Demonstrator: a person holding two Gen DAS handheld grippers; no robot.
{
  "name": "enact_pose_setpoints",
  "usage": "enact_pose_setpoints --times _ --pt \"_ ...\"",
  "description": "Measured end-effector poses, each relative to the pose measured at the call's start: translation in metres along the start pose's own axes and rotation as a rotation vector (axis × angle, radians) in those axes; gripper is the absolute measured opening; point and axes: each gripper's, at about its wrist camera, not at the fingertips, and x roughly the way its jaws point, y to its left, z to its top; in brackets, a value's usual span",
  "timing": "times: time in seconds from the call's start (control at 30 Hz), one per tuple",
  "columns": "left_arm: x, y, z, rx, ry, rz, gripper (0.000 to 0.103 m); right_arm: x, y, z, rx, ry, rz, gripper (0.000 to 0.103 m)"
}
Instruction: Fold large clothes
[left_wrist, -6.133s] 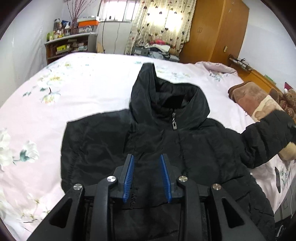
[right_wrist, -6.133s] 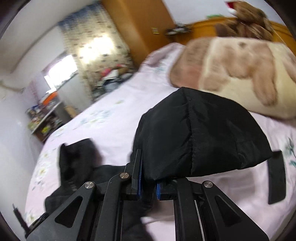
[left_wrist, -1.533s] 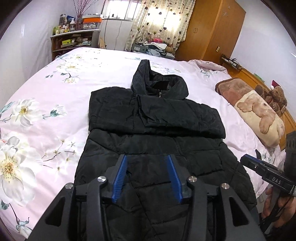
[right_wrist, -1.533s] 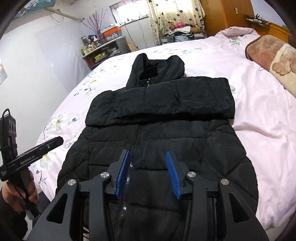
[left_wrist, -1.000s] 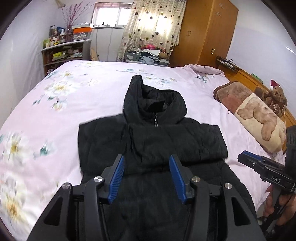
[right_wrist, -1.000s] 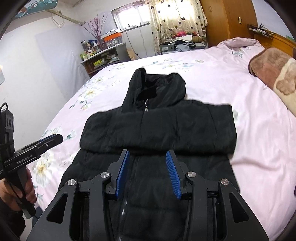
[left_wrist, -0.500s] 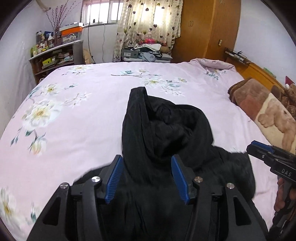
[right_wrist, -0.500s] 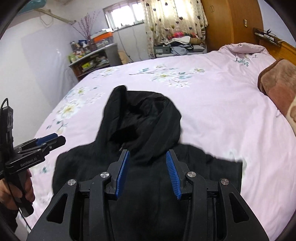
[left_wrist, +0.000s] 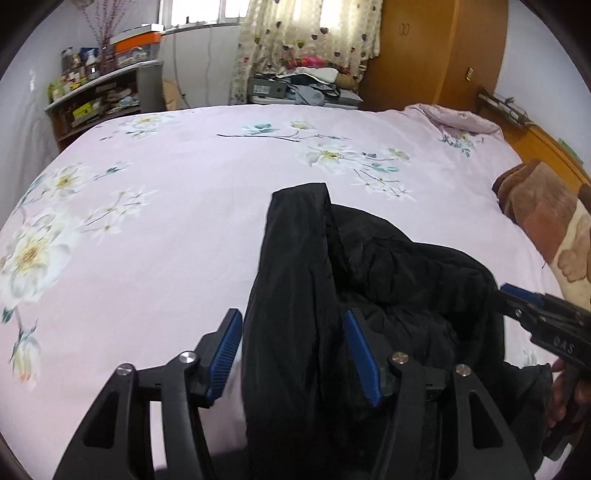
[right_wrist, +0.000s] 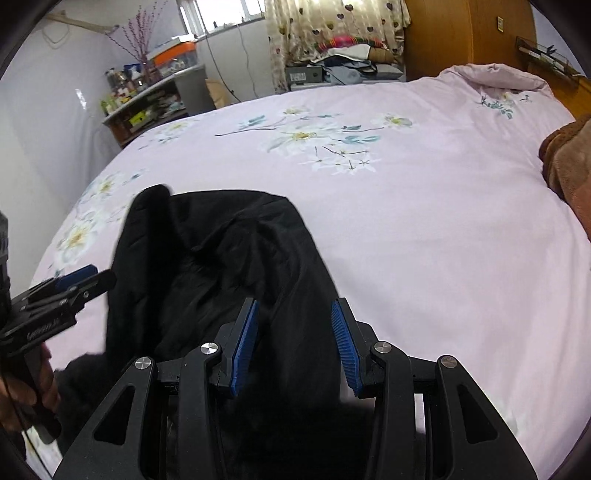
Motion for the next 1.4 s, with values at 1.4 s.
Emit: enact_pose_setpoints --times 1.4 --pt "-0.228 0.060 -0.263 -0.249 -0.025 -0.075 0.003 -0.180 -0.022 -0.242 0.172 0.065 0.161 0.017"
